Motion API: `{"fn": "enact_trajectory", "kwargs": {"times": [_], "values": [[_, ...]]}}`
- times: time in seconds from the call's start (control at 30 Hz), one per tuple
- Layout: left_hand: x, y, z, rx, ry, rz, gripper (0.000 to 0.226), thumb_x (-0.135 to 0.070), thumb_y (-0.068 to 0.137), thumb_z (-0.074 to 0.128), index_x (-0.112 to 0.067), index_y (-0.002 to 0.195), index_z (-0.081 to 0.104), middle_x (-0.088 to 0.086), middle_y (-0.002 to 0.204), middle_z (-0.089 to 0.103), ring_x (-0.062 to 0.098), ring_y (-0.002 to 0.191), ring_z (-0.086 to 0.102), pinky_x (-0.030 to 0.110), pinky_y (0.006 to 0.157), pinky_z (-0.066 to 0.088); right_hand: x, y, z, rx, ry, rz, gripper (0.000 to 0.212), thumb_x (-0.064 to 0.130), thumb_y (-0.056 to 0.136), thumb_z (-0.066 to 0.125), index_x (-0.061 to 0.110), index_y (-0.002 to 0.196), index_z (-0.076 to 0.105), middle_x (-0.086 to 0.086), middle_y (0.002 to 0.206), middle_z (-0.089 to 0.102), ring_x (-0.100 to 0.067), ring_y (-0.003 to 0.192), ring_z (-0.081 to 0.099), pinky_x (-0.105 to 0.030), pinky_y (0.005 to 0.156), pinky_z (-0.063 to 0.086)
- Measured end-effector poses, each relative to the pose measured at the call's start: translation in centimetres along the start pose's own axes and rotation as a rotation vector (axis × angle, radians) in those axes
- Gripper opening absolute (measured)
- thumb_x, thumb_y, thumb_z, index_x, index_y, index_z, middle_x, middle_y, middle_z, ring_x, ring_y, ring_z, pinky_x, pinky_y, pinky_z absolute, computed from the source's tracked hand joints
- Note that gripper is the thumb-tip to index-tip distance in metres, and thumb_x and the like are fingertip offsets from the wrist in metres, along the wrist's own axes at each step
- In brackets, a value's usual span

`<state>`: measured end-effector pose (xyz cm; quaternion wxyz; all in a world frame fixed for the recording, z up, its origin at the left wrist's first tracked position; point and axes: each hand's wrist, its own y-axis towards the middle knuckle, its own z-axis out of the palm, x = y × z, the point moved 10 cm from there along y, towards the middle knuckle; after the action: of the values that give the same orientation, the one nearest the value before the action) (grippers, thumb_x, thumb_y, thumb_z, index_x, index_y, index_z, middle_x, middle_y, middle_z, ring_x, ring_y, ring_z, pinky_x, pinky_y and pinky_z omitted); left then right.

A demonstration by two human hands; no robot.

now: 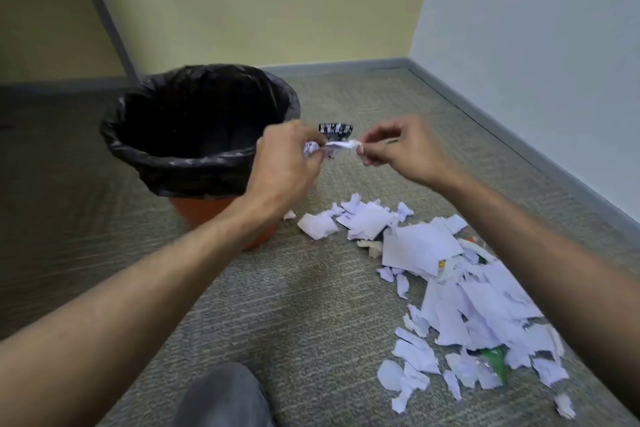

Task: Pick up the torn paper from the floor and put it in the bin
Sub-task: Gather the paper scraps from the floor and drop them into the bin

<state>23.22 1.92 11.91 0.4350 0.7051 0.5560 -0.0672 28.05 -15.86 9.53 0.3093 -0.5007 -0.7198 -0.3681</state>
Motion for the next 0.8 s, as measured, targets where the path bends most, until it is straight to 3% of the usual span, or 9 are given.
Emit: {"fn": "enact_trajectory", "kwargs": {"times": [0.13, 0.3, 0.37, 0.43, 0.53, 0.7, 0.8], "values": [[1.7, 2.8, -7.0, -0.095, -0.002, -0.083, 0.016, -0.027, 0.080, 0.079, -0.015, 0.090, 0.078, 0.004, 0.085, 0.075, 0.011, 0.076, 0.067, 0.025, 0.073, 0.054, 7.0, 1.9, 1.6, 0.060, 0.130, -0.082, 0.013, 0.003, 0.087, 0.070, -0.006, 0.097, 0.071, -0.020, 0.083, 0.073, -0.017, 0.066, 0.068, -0.028, 0.070, 0.058], [7.0, 3.7, -11.6, -0.120, 0.027, -0.278, 0.015, -0.021, 0.078, 0.082, -0.011, 0.089, 0.076, 0.002, 0.072, 0.066, -0.006, 0.050, 0.050, 0.002, 0.049, 0.034, 11.6, 5.3, 6.7, 0.144, 0.225, -0.118, 0.015, -0.002, 0.085, 0.071, -0.011, 0.097, 0.069, -0.020, 0.077, 0.071, -0.020, 0.064, 0.069, -0.029, 0.068, 0.061], [8.6, 3.3, -12.0, -0.107, 0.055, -0.329, 0.018, -0.019, 0.077, 0.083, -0.010, 0.091, 0.076, 0.003, 0.075, 0.068, -0.010, 0.047, 0.052, 0.002, 0.047, 0.036, 11.5, 6.5, 8.9, 0.182, 0.225, -0.082, 0.015, -0.002, 0.087, 0.069, -0.010, 0.099, 0.068, -0.015, 0.074, 0.070, -0.015, 0.059, 0.068, -0.023, 0.060, 0.058], [9.8, 3.0, -11.6, -0.071, 0.068, -0.363, 0.024, -0.021, 0.075, 0.084, -0.010, 0.095, 0.076, 0.003, 0.081, 0.071, -0.003, 0.063, 0.061, 0.006, 0.059, 0.046, 11.0, 7.0, 10.6, 0.218, 0.201, -0.043, 0.016, 0.002, 0.090, 0.067, -0.004, 0.104, 0.069, -0.010, 0.078, 0.071, -0.015, 0.063, 0.070, -0.020, 0.056, 0.054], [11.2, 2.7, -10.1, -0.031, 0.054, -0.396, 0.030, -0.031, 0.076, 0.081, -0.017, 0.102, 0.075, -0.001, 0.089, 0.074, 0.010, 0.084, 0.068, 0.028, 0.084, 0.056, 9.7, 7.0, 11.1, 0.230, 0.208, -0.003, 0.016, 0.010, 0.096, 0.060, 0.009, 0.110, 0.068, -0.005, 0.098, 0.073, -0.017, 0.073, 0.074, -0.021, 0.055, 0.053], [5.9, 1.4, -8.8, -0.185, 0.252, -0.081, 0.028, -0.037, 0.084, 0.061, -0.020, 0.104, 0.072, -0.004, 0.093, 0.069, 0.015, 0.089, 0.063, 0.036, 0.079, 0.054, 6.5, 5.6, 7.2, 0.120, 0.144, -0.060, 0.013, 0.012, 0.094, 0.059, 0.016, 0.103, 0.069, -0.009, 0.100, 0.075, -0.012, 0.064, 0.071, -0.022, 0.052, 0.048], [1.5, -0.7, -5.3, -0.151, 0.268, 0.163, 0.023, -0.032, 0.089, 0.059, -0.016, 0.101, 0.069, 0.000, 0.090, 0.063, 0.019, 0.088, 0.057, 0.036, 0.072, 0.048, 1.8, 3.9, 5.1, 0.089, 0.001, -0.040, 0.015, 0.014, 0.093, 0.062, 0.009, 0.105, 0.071, -0.006, 0.098, 0.075, -0.014, 0.065, 0.072, -0.022, 0.056, 0.049]]}}
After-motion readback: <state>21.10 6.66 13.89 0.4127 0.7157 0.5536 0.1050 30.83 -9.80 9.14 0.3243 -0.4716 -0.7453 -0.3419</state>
